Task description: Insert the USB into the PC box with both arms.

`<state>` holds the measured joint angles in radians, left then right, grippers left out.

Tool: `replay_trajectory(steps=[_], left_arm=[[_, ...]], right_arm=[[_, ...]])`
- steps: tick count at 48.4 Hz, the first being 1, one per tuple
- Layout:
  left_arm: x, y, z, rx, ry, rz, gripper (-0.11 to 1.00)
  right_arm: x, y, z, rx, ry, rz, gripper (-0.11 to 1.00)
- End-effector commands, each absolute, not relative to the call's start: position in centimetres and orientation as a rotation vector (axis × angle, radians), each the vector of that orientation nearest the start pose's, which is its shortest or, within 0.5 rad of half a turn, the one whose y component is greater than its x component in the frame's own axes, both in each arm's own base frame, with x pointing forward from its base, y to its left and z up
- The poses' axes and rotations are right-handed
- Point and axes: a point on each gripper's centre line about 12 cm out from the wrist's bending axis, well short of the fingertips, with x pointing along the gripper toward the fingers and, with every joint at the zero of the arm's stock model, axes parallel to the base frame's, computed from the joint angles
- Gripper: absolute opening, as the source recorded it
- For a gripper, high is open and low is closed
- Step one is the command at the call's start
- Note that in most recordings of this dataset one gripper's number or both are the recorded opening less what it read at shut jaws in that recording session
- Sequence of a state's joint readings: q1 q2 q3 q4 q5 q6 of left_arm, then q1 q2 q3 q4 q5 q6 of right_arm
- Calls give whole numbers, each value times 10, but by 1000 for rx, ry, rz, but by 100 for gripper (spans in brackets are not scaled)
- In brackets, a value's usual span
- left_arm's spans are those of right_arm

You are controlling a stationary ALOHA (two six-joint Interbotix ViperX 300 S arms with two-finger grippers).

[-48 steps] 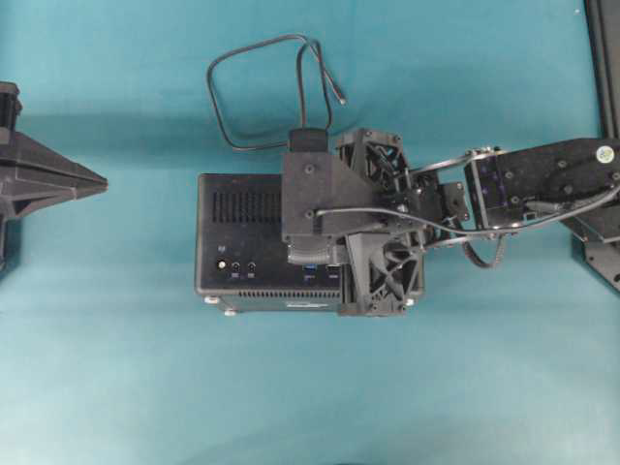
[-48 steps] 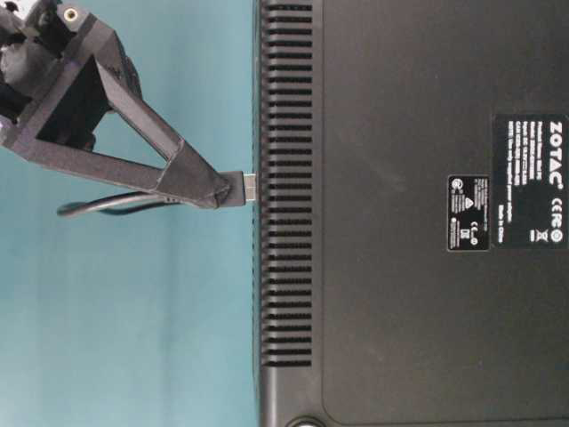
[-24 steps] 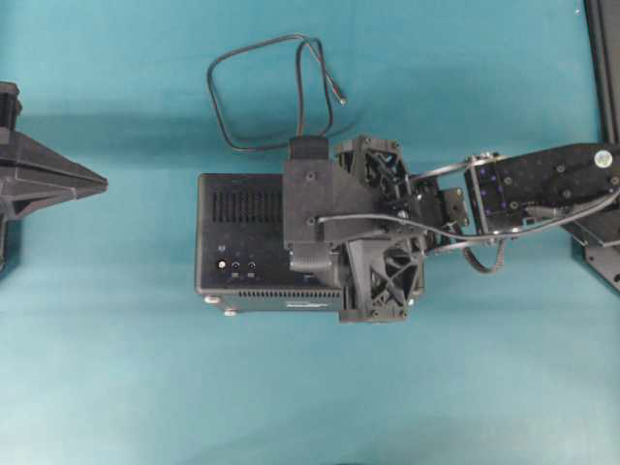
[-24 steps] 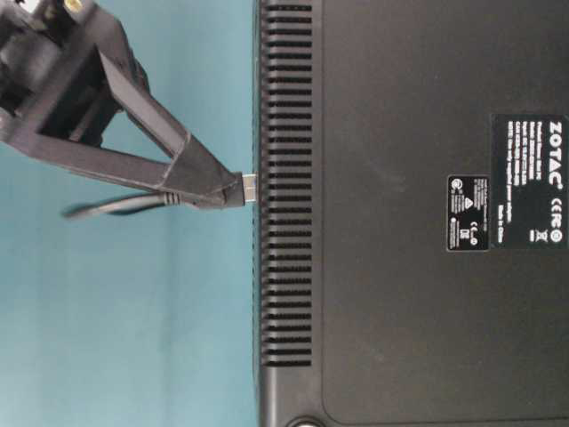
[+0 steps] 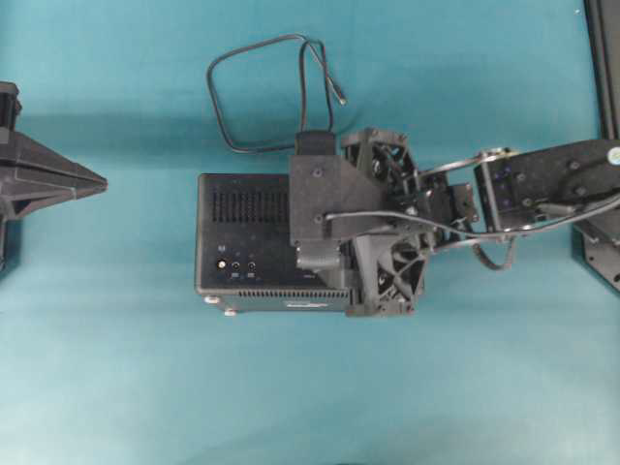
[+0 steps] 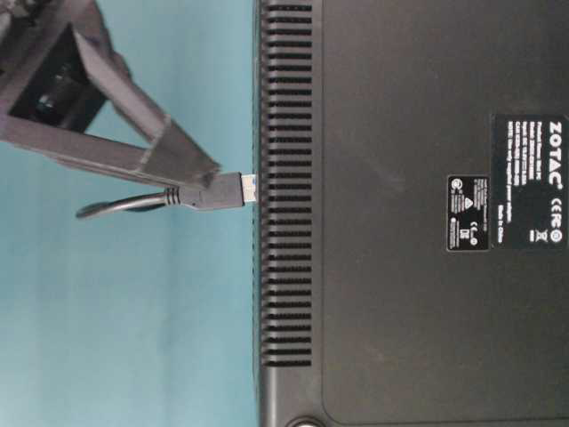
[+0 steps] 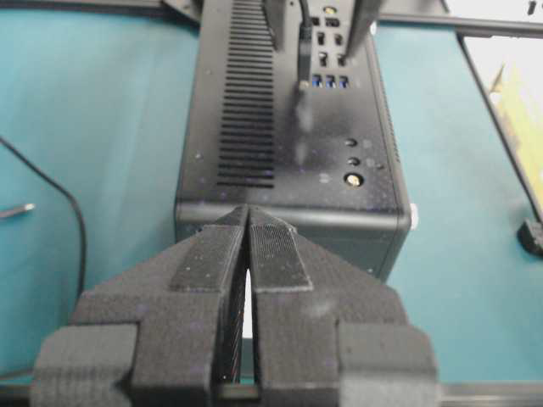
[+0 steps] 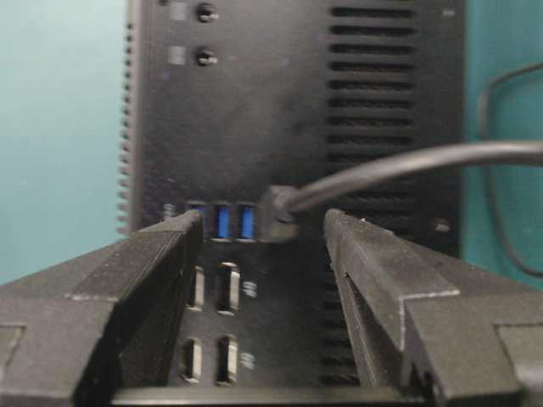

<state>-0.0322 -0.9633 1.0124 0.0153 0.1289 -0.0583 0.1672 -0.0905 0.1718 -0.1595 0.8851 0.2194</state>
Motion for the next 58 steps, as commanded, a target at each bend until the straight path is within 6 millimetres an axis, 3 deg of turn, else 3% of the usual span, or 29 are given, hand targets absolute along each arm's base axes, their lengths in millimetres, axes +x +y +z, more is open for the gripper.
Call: replay_trajectory(steps=[1, 35, 45, 58], left_arm=[[205, -7, 319, -40, 160, -28, 0], [205, -6, 324, -41, 145, -27, 0], [205, -7, 325, -41, 140, -29, 0], [201, -6, 328, -41, 128, -27, 0]], right_arm=[[393, 47, 333, -17, 892, -26, 67], [410, 42, 339, -16, 926, -51, 65], [410, 42, 338, -9, 930, -49, 48], [408, 49, 333, 8, 947, -33, 14]])
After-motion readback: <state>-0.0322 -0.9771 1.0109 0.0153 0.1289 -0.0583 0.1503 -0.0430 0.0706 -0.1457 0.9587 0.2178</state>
